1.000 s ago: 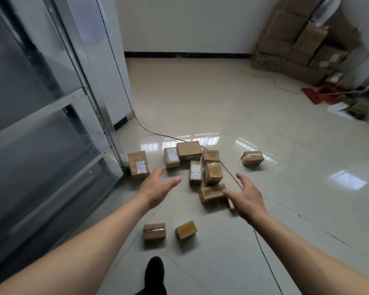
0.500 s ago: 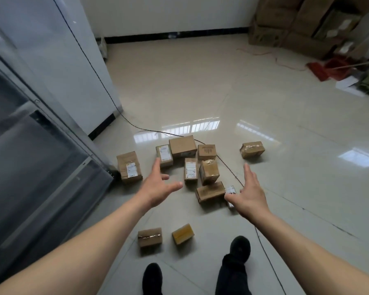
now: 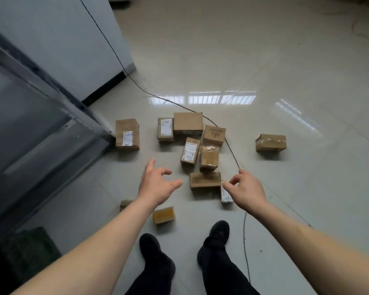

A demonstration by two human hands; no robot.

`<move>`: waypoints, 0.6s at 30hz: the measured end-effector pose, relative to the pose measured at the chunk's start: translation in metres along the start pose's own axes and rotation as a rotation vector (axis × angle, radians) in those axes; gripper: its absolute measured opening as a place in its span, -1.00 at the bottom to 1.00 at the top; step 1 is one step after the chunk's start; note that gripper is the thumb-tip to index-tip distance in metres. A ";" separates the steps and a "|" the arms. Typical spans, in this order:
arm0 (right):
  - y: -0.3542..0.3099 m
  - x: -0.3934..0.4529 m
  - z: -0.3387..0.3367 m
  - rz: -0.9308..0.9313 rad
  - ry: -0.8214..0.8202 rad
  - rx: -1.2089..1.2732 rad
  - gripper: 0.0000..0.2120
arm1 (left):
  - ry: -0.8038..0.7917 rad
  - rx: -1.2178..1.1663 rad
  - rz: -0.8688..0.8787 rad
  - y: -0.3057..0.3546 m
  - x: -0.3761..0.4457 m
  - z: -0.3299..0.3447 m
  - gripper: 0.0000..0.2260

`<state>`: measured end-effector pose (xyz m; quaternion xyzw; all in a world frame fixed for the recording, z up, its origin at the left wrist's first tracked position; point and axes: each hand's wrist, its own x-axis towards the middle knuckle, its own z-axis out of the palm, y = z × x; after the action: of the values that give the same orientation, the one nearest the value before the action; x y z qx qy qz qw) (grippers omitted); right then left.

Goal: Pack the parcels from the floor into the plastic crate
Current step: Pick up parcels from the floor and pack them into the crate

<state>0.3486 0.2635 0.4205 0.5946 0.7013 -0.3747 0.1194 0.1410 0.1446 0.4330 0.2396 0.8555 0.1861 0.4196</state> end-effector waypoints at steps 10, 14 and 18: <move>0.085 0.141 0.100 0.076 -0.081 0.108 -0.11 | -0.072 -0.092 -0.098 -0.054 0.131 0.127 -0.22; 0.130 0.220 0.169 0.138 -0.120 0.186 -0.14 | -0.118 -0.021 -0.155 -0.106 0.208 0.199 -0.31; 0.165 0.295 0.239 0.193 -0.110 0.223 -0.18 | -0.139 -0.136 -0.220 -0.148 0.274 0.271 -0.33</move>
<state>0.3563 0.3252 0.0117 0.6473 0.5874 -0.4691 0.1263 0.1755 0.2113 0.0272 0.1275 0.8309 0.1795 0.5110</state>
